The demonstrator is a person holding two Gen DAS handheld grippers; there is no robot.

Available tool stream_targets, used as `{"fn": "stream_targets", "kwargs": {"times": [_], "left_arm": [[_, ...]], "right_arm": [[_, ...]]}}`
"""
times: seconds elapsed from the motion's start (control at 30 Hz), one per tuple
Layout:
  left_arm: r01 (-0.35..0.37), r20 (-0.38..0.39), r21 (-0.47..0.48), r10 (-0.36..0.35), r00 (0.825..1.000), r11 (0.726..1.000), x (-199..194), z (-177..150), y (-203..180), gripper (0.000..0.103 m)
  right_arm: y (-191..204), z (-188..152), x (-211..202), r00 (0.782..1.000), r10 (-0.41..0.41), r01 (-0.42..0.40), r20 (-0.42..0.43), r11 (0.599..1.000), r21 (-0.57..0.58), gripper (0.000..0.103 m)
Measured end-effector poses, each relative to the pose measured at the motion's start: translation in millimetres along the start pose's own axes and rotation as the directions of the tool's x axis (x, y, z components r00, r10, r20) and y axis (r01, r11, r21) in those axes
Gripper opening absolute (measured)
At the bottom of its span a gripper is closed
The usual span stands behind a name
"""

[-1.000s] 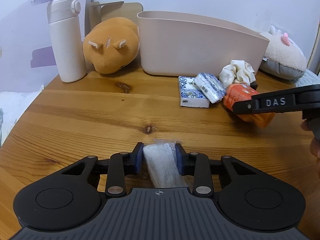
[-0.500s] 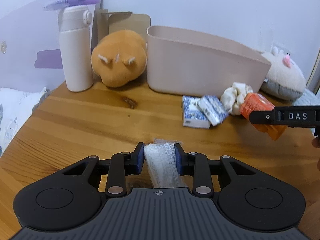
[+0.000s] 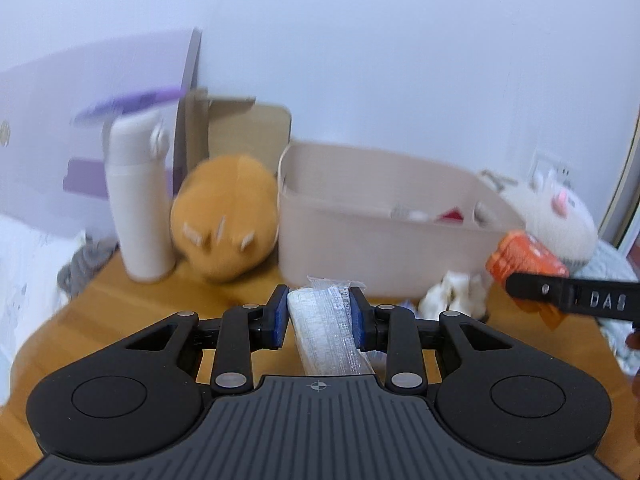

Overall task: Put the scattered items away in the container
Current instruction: 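Carry both held items over the bin and open both tools to drop them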

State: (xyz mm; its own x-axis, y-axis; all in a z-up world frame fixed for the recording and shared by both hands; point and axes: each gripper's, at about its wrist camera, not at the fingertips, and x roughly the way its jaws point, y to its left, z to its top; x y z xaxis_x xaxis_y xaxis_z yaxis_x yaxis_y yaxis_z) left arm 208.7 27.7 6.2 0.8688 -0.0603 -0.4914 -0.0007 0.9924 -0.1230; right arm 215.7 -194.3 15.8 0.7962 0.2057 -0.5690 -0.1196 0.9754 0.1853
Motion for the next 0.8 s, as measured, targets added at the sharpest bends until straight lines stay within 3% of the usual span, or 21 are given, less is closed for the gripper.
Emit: {"fn": "stream_targets", "kwargs": {"times": [0.27, 0.8], "left_arm": [[0.008, 0.086, 0.027, -0.01, 0.996, 1.0, 12.2, 47.5, -19.9, 0.031], [-0.019, 0.109, 0.059, 0.013, 0.994, 0.998, 74.7, 109.8, -42.6, 0.031]], "right_arm": [[-7.4, 34.5, -0.1, 0.999, -0.001, 0.001, 0.052, 1.0, 0.004, 0.052], [-18.2, 88.5, 27.6, 0.995, -0.032, 0.034, 0.095, 0.999, -0.017, 0.052]]}}
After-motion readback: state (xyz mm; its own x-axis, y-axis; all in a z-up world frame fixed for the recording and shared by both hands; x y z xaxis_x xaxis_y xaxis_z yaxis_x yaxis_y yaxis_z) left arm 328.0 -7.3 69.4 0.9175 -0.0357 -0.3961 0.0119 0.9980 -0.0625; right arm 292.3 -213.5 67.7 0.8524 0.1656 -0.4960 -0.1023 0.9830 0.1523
